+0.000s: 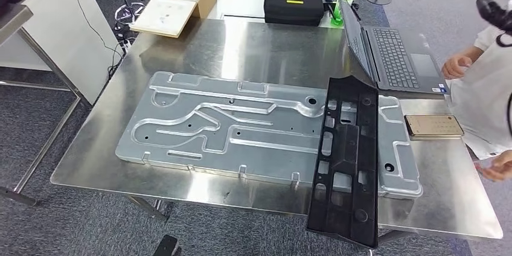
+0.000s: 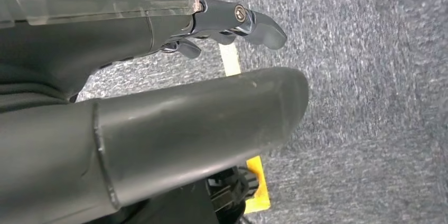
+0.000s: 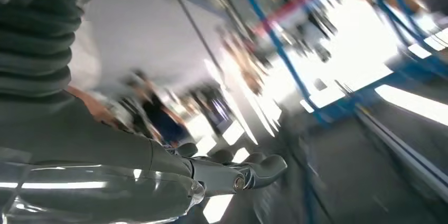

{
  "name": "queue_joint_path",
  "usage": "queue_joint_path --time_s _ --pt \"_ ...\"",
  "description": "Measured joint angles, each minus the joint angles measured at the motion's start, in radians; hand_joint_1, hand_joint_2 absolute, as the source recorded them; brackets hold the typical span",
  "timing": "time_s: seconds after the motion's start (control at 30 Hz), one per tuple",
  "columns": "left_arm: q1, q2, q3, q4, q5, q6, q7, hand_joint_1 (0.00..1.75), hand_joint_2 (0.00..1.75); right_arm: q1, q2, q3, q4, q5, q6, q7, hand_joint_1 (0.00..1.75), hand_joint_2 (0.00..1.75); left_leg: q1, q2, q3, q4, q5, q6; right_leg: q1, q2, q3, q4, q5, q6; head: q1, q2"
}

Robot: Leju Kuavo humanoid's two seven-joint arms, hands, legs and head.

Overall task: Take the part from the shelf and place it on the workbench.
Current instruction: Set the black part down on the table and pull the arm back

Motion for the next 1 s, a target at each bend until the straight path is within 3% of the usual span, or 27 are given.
queue_joint_path --time_s 0.07,0.17,0.2,0.27,0.33,0.37,0.4,0.43,0.5,0.57,0.63,0.7,0.8,0.83,0.87,0.9,0.97,1.0 --pt "0.003 0.0 0.003 0.0 -0.001 0.007 0.001 0.0 0.0 0.149 0.072 -0.024 -0.161 0.112 -0.137 -0.053 0.0 0.0 0.001 -0.003 -0.001 0.002 -0.004 -0.009 0.008 0.0 0.012 -0.02 -0.003 -0.012 0.0 0.0" --pt "0.004 0.0 0.005 0.0 -0.005 0.014 0.002 0.0 0.0 0.345 0.187 -0.012 -0.358 0.333 -0.363 -0.111 0.0 0.0 0.002 -0.009 -0.007 0.02 -0.024 -0.025 0.002 -0.01 0.016 -0.026 -0.004 -0.029 -0.001 0.0" --pt "0.004 0.0 0.007 0.0 -0.006 0.016 0.002 0.0 0.0 0.393 0.217 -0.002 -0.402 0.384 -0.422 -0.119 0.0 0.0 0.003 -0.01 -0.022 0.055 -0.048 -0.032 0.0 -0.017 0.016 -0.028 -0.004 -0.034 -0.002 0.0" --pt "0.006 0.0 0.009 0.0 -0.008 0.017 0.002 0.0 0.0 0.477 0.276 0.026 -0.476 0.463 -0.511 -0.125 0.0 0.0 0.009 -0.006 -0.076 0.174 -0.113 -0.044 0.0 -0.032 0.016 -0.029 -0.006 -0.042 -0.002 0.0" --pt "0.01 0.001 0.01 0.0 -0.011 0.018 0.003 0.0 0.0 0.55 0.329 0.068 -0.526 0.532 -0.566 -0.128 0.0 0.0 0.014 -0.003 -0.12 0.268 -0.143 -0.05 0.001 -0.046 0.016 -0.028 -0.008 -0.044 -0.002 0.0" --pt "0.012 0.001 0.011 0.0 -0.013 0.02 0.003 0.0 0.0 0.576 0.35 0.091 -0.542 0.559 -0.583 -0.128 0.0 0.0 0.016 -0.001 -0.119 0.266 -0.131 -0.052 0.0 -0.052 0.016 -0.028 -0.008 -0.045 -0.002 0.0" --pt "0.013 0.002 0.011 0.0 -0.014 0.021 0.003 0.0 0.0 0.594 0.366 0.113 -0.553 0.58 -0.595 -0.127 0.0 0.0 0.017 0.004 -0.099 0.224 -0.102 -0.052 -0.001 -0.057 0.017 -0.028 -0.009 -0.044 -0.002 0.0" --pt "0.014 0.003 0.012 0.0 -0.016 0.021 0.002 0.0 0.0 0.607 0.379 0.132 -0.563 0.593 -0.604 -0.125 0.0 0.0 0.018 0.016 -0.065 0.156 -0.065 -0.052 -0.002 -0.062 0.018 -0.027 -0.01 -0.043 -0.002 0.0" --pt "0.012 0.006 0.012 0.0 -0.017 0.021 0.001 0.0 0.0 0.625 0.398 0.159 -0.58 0.607 -0.613 -0.12 0.0 0.0 0.013 0.047 -0.008 0.033 -0.02 -0.047 0.0 -0.071 0.021 -0.026 -0.012 -0.036 -0.002 0.0" --pt "0.012 0.008 0.012 0.0 -0.017 0.022 -0.003 0.0 0.0 0.639 0.413 0.179 -0.59 0.619 -0.618 -0.114 0.0 0.0 0.007 0.053 0.004 -0.003 -0.016 -0.038 0.004 -0.081 0.025 -0.027 -0.012 -0.024 -0.001 0.0" --pt "0.016 0.011 0.013 0.0 -0.019 0.021 -0.011 0.0 0.0 0.65 0.428 0.198 -0.593 0.639 -0.619 -0.11 0.0 0.0 0.008 0.035 0.005 -0.008 -0.01 -0.025 0.002 -0.087 0.03 -0.027 -0.015 -0.011 -0.002 0.0" --pt "0.017 0.013 0.013 0.0 -0.019 0.018 -0.018 0.0 0.0 0.659 0.442 0.209 -0.594 0.657 -0.621 -0.108 0.0 0.0 0.011 0.019 0.011 -0.015 -0.002 -0.011 -0.002 -0.058 0.017 0.012 -0.048 -0.003 -0.001 0.0" --pt "0.016 0.014 0.013 0.0 -0.02 0.016 -0.022 0.0 0.0 0.675 0.454 0.218 -0.592 0.675 -0.623 -0.107 0.0 0.0 0.009 -0.01 0.01 -0.016 0.004 -0.002 0.001 -0.009 -0.065 0.19 -0.14 -0.005 -0.001 0.0" --pt "0.017 0.014 0.013 0.0 -0.021 0.015 -0.022 0.0 0.0 0.68 0.459 0.221 -0.59 0.681 -0.623 -0.107 0.0 0.0 0.006 -0.022 0.009 -0.015 0.005 -0.001 0.004 -0.005 -0.087 0.235 -0.15 -0.008 -0.001 0.0" --pt "0.018 0.014 0.013 0.0 -0.021 0.014 -0.023 0.0 0.0 0.683 0.464 0.223 -0.587 0.685 -0.623 -0.107 0.0 0.0 0.004 -0.034 0.008 -0.013 0.005 0.0 0.006 -0.002 -0.094 0.245 -0.141 -0.013 -0.001 0.0" --pt "0.018 0.014 0.013 0.0 -0.02 0.013 -0.024 0.0 0.0 0.685 0.469 0.225 -0.584 0.689 -0.623 -0.107 0.0 0.0 0.001 -0.048 0.009 -0.012 0.005 0.0 0.009 0.002 -0.081 0.214 -0.113 -0.019 -0.001 0.0" --pt "0.018 0.013 0.013 0.0 -0.019 0.01 -0.028 0.0 0.0 0.682 0.474 0.226 -0.58 0.69 -0.623 -0.107 0.0 0.0 -0.002 -0.073 0.008 -0.009 0.004 -0.001 0.014 0.037 -0.021 0.086 -0.044 -0.037 -0.001 0.0" --pt "0.016 0.011 0.013 0.0 -0.018 0.008 -0.03 0.0 0.0 0.68 0.475 0.226 -0.579 0.689 -0.624 -0.106 0.0 0.0 -0.002 -0.085 0.006 -0.006 0.004 -0.002 0.015 0.058 0.004 0.028 -0.022 -0.044 -0.001 0.0"
